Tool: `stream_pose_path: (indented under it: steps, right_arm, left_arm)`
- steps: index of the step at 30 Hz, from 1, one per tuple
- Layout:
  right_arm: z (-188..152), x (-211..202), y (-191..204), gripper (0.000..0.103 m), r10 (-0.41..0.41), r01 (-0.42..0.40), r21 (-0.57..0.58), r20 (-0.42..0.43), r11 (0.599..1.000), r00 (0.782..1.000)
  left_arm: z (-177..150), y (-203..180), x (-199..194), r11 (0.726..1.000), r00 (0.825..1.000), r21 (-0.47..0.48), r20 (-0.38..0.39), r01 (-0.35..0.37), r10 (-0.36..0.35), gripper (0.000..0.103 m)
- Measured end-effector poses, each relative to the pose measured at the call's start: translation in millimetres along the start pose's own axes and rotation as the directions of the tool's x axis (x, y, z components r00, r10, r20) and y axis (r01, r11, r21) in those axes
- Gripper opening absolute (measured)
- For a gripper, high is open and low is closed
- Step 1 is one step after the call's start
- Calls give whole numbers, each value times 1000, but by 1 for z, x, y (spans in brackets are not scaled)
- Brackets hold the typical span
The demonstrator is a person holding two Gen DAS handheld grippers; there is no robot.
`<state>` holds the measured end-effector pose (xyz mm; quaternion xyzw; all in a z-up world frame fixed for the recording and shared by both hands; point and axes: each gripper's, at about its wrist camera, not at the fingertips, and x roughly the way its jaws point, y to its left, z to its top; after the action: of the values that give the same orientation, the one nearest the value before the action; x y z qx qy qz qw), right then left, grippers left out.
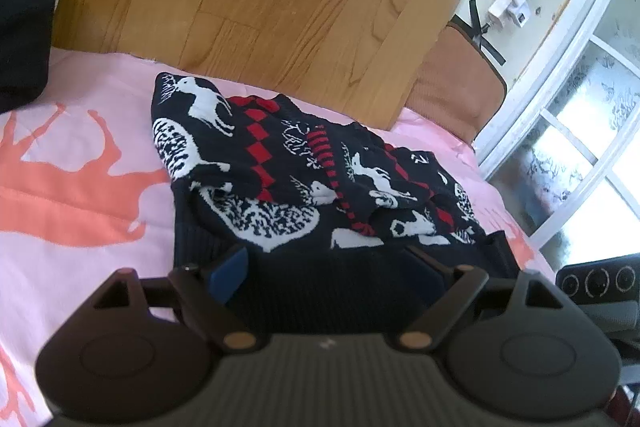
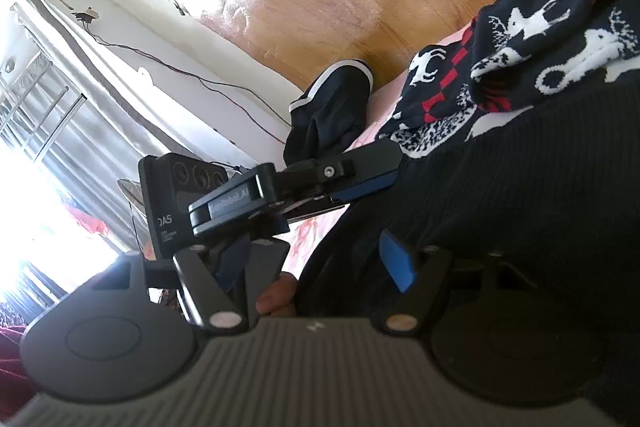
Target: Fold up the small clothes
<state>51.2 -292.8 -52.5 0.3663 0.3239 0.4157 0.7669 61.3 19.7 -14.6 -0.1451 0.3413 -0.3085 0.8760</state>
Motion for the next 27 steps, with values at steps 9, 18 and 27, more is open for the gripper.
stream_pose_path:
  steps: [9,18,27]
  right_arm:
    - [0,1,1,75,-2,1,-9,-4,1000,1000]
    - [0,1,1,75,-2,2,-16,-8,1000,1000]
    - [0,2,1,75,-3,3,-19,-9,1000,1000]
  left_arm:
    - [1,1,0,1000,1000,2,-4,2,-2,87]
    - [0,-4,2,1000,1000,27,-18,10,-10,99]
    - [0,-6,3,999,1000,42,-20,1,0,100]
